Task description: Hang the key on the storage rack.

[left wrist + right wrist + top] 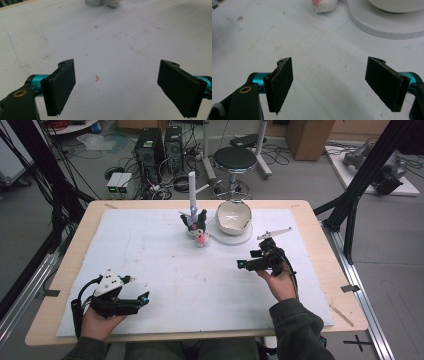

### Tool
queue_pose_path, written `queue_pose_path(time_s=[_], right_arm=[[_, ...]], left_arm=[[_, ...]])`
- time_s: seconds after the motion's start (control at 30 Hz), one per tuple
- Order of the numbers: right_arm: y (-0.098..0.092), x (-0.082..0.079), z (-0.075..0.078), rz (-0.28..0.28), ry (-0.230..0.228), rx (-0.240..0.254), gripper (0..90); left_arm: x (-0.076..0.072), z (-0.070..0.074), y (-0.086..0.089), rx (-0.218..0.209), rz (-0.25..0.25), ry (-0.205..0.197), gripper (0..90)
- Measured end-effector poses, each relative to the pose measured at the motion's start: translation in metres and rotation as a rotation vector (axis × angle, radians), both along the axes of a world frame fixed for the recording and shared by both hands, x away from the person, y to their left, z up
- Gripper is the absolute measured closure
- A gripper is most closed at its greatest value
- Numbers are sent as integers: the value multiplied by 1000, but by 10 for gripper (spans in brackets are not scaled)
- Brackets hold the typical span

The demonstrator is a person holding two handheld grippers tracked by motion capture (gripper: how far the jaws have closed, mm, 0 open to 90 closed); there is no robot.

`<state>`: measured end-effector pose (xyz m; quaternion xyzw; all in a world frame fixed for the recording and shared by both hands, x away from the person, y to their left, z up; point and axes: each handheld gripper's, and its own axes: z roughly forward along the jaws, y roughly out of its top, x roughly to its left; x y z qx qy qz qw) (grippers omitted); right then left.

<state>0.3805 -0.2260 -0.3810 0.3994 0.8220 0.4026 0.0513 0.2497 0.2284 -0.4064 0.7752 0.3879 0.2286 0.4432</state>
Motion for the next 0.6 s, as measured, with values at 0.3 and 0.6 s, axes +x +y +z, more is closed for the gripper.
queue_pose_path(time_s=[0.3, 0.6], right_arm=[[-10, -13, -3, -10, -26, 10, 208], [-19, -24, -4, -21, -52, 13, 198]], left_arm=[[0, 0, -1, -2, 0, 1, 153], [0, 0, -1, 2, -1, 3, 154]])
